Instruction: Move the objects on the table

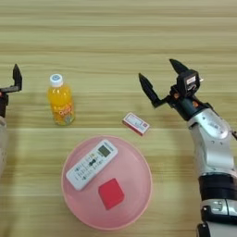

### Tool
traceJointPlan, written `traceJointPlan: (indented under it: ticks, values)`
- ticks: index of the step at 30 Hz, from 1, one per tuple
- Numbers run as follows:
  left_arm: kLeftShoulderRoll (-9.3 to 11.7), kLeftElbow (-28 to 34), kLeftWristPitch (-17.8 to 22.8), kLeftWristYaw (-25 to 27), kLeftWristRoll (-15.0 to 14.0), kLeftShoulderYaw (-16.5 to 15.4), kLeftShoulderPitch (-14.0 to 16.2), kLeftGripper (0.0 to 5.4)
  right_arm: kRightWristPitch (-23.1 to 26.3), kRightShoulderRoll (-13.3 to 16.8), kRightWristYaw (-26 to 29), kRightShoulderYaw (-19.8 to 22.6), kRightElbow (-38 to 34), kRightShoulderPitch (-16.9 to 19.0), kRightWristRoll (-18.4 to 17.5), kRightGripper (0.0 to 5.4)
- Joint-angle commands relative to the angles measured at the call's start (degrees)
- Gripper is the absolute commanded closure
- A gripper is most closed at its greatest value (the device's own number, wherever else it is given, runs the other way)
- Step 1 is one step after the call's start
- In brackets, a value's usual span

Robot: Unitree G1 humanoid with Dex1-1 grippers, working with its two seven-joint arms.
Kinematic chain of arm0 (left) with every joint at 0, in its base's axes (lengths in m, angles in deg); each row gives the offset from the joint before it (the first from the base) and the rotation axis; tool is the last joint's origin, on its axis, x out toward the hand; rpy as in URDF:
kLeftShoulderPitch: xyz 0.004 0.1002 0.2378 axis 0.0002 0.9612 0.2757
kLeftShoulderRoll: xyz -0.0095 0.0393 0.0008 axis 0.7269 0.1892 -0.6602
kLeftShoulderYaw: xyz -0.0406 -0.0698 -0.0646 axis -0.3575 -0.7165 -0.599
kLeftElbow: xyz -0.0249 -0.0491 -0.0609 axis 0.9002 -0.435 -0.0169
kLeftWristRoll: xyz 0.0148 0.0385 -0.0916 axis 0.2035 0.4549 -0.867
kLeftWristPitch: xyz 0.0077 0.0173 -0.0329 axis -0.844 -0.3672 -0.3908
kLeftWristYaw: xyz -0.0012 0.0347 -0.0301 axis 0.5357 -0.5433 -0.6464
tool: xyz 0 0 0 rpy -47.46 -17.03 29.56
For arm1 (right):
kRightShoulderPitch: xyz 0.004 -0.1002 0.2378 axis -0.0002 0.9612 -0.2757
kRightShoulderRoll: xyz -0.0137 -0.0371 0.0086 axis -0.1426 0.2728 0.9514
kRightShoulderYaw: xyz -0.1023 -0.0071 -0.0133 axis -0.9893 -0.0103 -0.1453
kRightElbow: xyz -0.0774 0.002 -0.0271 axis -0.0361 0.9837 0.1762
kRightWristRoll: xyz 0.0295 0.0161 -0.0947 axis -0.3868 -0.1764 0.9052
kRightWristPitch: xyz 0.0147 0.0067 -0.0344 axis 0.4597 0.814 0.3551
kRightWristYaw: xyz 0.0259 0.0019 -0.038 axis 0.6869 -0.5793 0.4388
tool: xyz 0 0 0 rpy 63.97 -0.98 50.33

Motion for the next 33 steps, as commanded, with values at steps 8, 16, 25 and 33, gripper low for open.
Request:
traceJointPlan:
  ticks: [8,16,25,33]
  values:
    - [0.4,-0.3,-1.0,1.3,-0.9,-0.6,-0.5,0.00,-11.4,-2.8,-11.8,7.2,19.0,-5.3,0.7,0.05]
    - [1.0,4.7,-1.0,2.5,-0.6,-0.1,2.2,0.00,-17.9,-2.8,-16.1,9.3,26.4,-6.1,2.4,0.05]
    - [0.3,25.0,2.1,5.3,-3.8,1.3,9.6,0.00,-18.6,-3.3,-17.6,8.3,25.0,-5.0,3.4,0.05]
    - [0.1,40.7,14.2,15.2,-11.1,10.3,14.8,0.00,-18.6,-3.2,-18.1,8.1,25.4,-5.2,3.7,0.05]
